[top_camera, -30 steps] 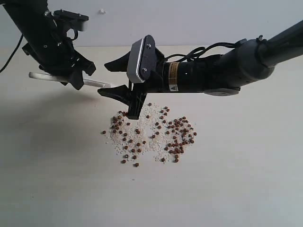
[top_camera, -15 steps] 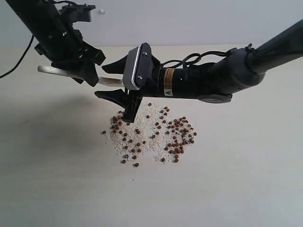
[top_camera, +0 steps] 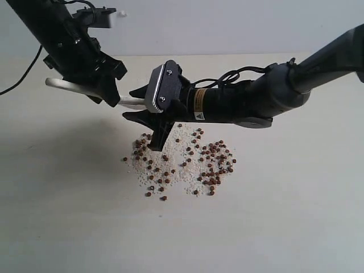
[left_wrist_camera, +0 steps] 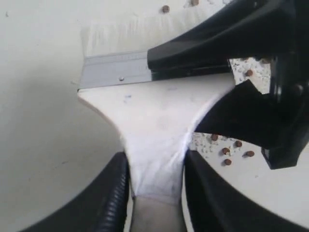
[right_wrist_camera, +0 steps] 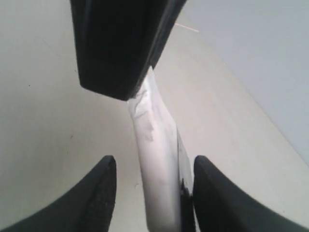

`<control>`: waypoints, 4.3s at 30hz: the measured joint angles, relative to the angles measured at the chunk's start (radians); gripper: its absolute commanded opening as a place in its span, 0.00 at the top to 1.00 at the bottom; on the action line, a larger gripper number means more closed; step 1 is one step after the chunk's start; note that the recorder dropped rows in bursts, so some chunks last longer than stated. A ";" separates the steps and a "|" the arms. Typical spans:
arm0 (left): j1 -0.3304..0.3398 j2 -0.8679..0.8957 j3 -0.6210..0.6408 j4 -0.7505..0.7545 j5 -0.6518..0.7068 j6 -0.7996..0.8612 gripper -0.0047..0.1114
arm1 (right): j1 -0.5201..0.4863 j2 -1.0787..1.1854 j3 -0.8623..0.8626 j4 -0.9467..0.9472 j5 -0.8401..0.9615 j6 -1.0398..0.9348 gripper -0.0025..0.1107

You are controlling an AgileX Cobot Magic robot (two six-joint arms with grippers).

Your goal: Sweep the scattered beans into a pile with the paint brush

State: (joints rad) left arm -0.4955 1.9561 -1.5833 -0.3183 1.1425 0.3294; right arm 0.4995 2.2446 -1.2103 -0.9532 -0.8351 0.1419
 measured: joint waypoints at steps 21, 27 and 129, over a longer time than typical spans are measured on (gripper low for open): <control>0.000 -0.133 -0.006 -0.075 -0.497 0.105 0.15 | 0.004 -0.012 -0.051 -0.082 0.097 0.513 0.98; 0.000 -0.246 -0.006 -0.035 -0.678 0.109 0.15 | 0.002 -0.102 -0.051 -0.082 0.168 0.581 0.98; 0.125 0.066 0.067 -1.423 0.101 1.435 0.96 | -0.285 -0.162 -0.051 -0.482 -0.363 1.084 0.61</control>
State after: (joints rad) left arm -0.3709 2.0218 -1.5165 -1.7416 1.2438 1.7645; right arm 0.2143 2.0830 -1.2609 -1.4349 -1.1980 1.2255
